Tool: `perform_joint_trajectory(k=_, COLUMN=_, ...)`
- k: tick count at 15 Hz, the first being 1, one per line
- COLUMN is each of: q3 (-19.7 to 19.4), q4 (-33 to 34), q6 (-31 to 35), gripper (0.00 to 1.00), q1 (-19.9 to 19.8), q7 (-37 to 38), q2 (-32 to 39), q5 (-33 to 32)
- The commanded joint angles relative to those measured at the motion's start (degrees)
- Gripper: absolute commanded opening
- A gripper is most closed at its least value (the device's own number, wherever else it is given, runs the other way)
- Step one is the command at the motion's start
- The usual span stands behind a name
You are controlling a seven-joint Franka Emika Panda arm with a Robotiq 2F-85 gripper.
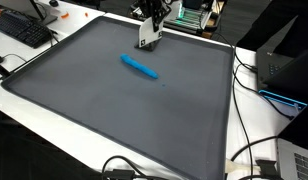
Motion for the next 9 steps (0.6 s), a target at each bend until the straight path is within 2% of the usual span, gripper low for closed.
perform_joint_trajectory(k=1, q3=-0.09, q4=5.12, q6=-2.29, gripper=0.01, q1=1.18, q7=-7.48, q2=4.64, q5=-4.19)
perform_joint_trajectory(k=6, q3=-0.06, q4=8.87, q6=-3.15, gripper=0.01, q1=1.85, q7=-19.75, q2=8.11, q5=-8.09)
perform_joint_trajectory(k=7, q3=-0.32, q4=6.84, q6=-1.19, gripper=0.04, q1=1.87, q7=-15.97, q2=6.58, q5=-5.96)
perform_joint_trajectory(k=9, q3=-0.29, q4=7.81, q6=-1.40, gripper=0.04, q1=1.84, q7=-18.59, q2=7.51, q5=-6.53)
